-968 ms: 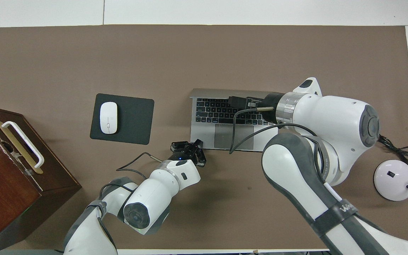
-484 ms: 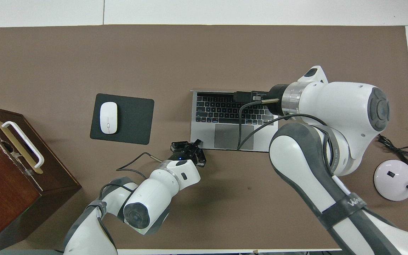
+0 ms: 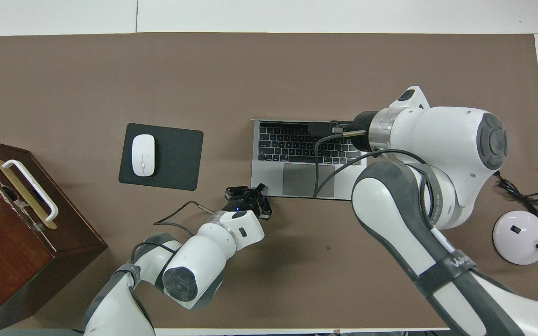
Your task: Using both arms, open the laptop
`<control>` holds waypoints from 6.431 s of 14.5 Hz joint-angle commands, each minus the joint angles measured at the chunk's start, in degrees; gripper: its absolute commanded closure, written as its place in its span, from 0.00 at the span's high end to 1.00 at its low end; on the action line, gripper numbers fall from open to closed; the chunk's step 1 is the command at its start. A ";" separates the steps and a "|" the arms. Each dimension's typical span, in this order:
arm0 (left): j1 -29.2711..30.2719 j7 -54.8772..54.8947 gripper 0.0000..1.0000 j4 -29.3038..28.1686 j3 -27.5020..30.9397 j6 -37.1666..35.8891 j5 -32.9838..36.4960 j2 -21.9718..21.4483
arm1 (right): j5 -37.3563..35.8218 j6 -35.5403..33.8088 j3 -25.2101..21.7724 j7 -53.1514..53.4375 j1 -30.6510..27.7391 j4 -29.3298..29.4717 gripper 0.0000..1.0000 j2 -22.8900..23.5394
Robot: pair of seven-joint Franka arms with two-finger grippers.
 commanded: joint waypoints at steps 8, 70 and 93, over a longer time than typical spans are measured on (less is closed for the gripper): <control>1.56 0.98 0.00 1.03 0.02 0.36 0.98 4.29 | -8.57 -7.33 0.47 1.47 -2.82 6.11 1.00 2.67; 6.82 -5.09 0.00 11.82 0.20 -46.00 0.36 -19.26 | -33.02 -32.99 0.65 -12.35 -23.57 9.38 1.00 -6.47; 39.51 14.60 1.00 38.38 1.07 -103.35 1.85 -26.82 | -32.66 -32.91 0.65 -6.09 -23.22 9.02 1.00 -6.64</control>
